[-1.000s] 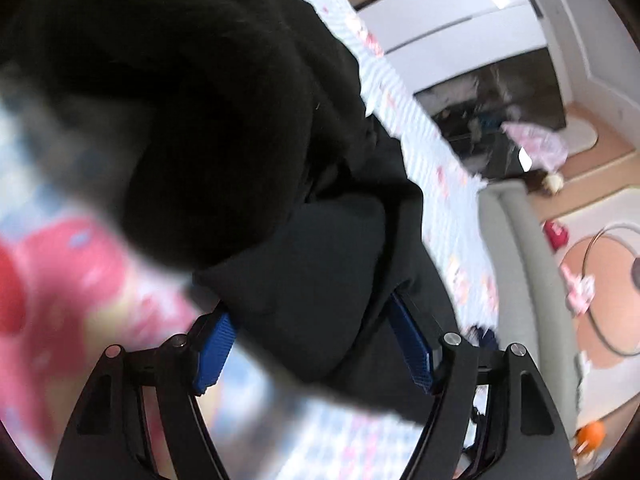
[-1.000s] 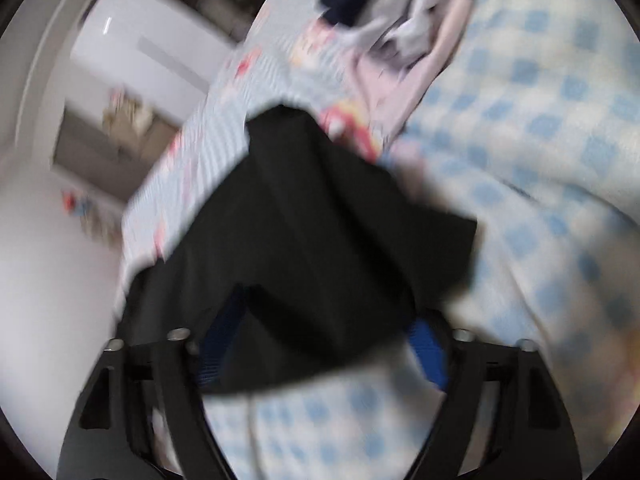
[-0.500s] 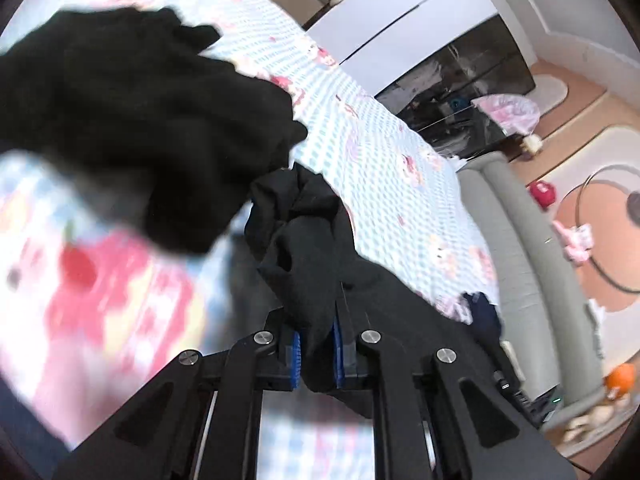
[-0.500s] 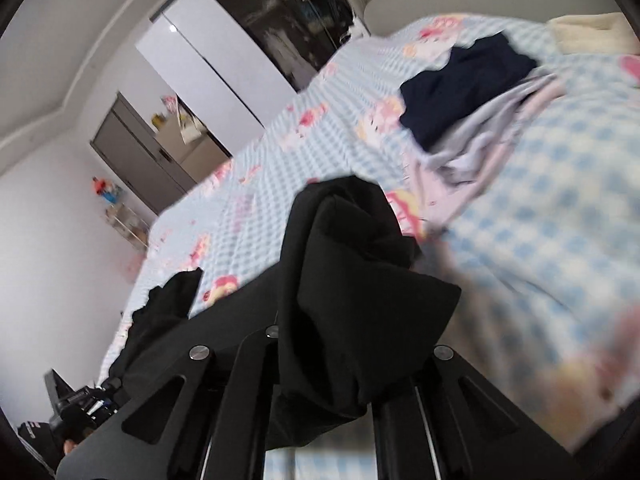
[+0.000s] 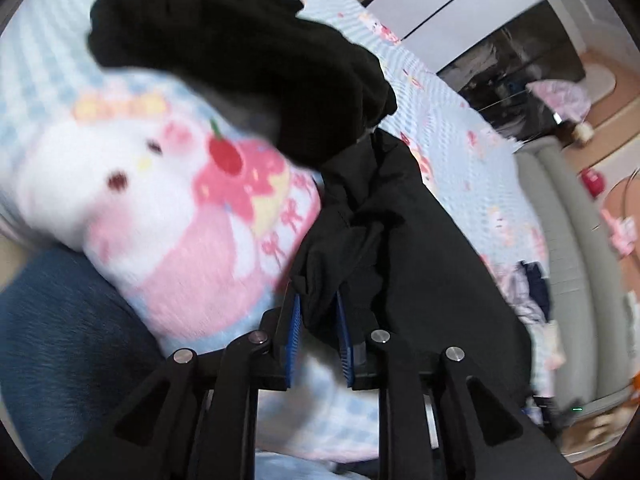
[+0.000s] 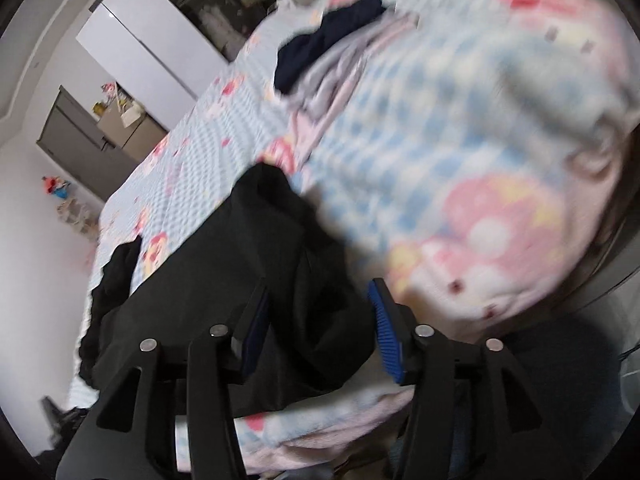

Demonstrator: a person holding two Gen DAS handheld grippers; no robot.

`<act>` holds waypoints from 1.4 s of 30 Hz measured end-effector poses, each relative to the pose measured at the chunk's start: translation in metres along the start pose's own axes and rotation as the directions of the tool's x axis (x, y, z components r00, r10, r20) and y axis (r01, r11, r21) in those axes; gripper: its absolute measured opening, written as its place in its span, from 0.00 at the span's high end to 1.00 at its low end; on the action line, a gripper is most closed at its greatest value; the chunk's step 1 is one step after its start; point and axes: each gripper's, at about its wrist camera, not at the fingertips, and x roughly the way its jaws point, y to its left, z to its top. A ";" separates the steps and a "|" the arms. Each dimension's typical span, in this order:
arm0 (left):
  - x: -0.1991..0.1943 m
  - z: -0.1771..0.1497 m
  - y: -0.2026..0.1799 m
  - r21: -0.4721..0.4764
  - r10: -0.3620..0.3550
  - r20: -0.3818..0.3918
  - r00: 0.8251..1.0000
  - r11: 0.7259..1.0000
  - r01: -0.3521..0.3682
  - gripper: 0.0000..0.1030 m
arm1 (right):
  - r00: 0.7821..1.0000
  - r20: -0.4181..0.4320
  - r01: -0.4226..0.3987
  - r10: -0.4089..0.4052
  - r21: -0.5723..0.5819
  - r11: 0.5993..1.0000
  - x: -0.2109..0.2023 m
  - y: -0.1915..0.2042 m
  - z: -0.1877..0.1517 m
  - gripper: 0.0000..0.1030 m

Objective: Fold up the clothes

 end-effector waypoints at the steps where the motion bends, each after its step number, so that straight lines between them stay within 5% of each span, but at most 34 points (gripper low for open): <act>1: -0.008 0.001 0.002 0.005 0.025 0.020 0.999 1.000 -0.025 0.80 | 1.000 0.026 0.017 -0.016 -0.016 1.000 -0.008 0.003 0.001 0.51; 3: -0.025 0.005 0.002 0.034 0.098 0.098 0.990 0.994 -0.102 0.81 | 0.996 0.086 0.035 -0.029 -0.066 0.997 -0.025 0.014 0.003 0.51; 5: -0.042 0.012 -0.001 0.093 0.078 0.146 0.986 0.991 -0.092 0.74 | 0.989 0.145 0.056 -0.039 -0.115 0.992 -0.043 0.025 0.005 0.51; 6: -0.040 0.016 -0.002 0.132 0.043 0.125 0.991 0.990 -0.060 0.54 | 0.984 0.175 0.067 -0.042 -0.139 0.988 -0.052 0.031 0.006 0.51; 8: -0.025 0.020 -0.008 0.223 -0.013 0.049 0.999 0.975 0.001 0.48 | 0.987 0.162 0.045 -0.009 -0.219 0.975 -0.057 0.050 0.004 0.51; 11: -0.002 0.016 -0.024 0.403 0.052 0.028 0.998 0.913 -0.059 0.62 | 0.996 0.069 -0.028 0.056 -0.354 0.935 -0.034 0.089 -0.004 0.51; 14: 0.016 0.014 -0.031 0.491 0.053 -0.045 0.998 0.871 -0.024 0.65 | 0.997 -0.017 -0.081 0.081 -0.397 0.914 -0.009 0.109 -0.023 0.51; 18: 0.038 0.024 -0.027 0.496 0.072 -0.120 0.990 0.868 -0.003 0.62 | 0.984 -0.135 -0.160 0.111 -0.431 0.888 0.023 0.131 -0.051 0.51; 20: 0.043 0.026 -0.027 0.487 0.044 -0.148 0.988 0.873 0.034 0.77 | 0.979 -0.174 -0.172 0.102 -0.452 0.875 0.039 0.137 -0.063 0.51; 21: 0.043 0.025 -0.029 0.495 0.029 -0.153 0.988 0.867 0.052 1.00 | 0.979 -0.184 -0.166 0.089 -0.462 0.871 0.046 0.138 -0.067 0.50; 23: 0.037 0.023 -0.033 0.521 0.044 -0.105 0.993 0.854 0.017 1.00 | 0.980 -0.188 -0.143 0.059 -0.471 0.871 0.056 0.138 -0.071 0.50; 26: 0.021 0.029 -0.021 0.483 0.107 0.003 0.994 0.871 -0.095 1.00 | 0.983 -0.176 -0.119 0.044 -0.446 0.887 0.054 0.130 -0.069 0.50; 29: 0.013 0.042 0.013 0.376 0.166 0.016 0.986 0.913 -0.159 1.00 | 0.987 -0.161 -0.081 0.014 -0.415 0.906 0.053 0.119 -0.065 0.51; 32: 0.010 0.050 0.047 0.270 0.116 -0.056 0.992 0.958 -0.097 1.00 | 0.987 -0.159 -0.057 -0.003 -0.375 0.925 0.056 0.107 -0.059 0.50; 35: -0.010 0.053 0.035 0.313 0.026 -0.013 1.000 0.950 -0.020 0.98 | 0.987 -0.159 -0.057 -0.002 -0.364 0.929 0.055 0.105 -0.057 0.50; 38: -0.011 0.047 0.000 0.431 0.008 0.006 1.000 0.902 -0.010 0.81 | 0.990 -0.139 -0.066 0.011 -0.401 0.914 0.048 0.119 -0.056 0.50; 40: -0.001 0.040 -0.024 0.511 0.027 -0.010 1.000 0.859 -0.018 0.43 | 0.990 -0.133 -0.090 0.038 -0.411 0.907 0.044 0.127 -0.055 0.50; 42: 0.012 0.033 -0.035 0.548 0.044 -0.033 0.998 0.836 -0.019 0.41 | 0.989 -0.139 -0.106 0.052 -0.413 0.905 0.045 0.132 -0.056 0.47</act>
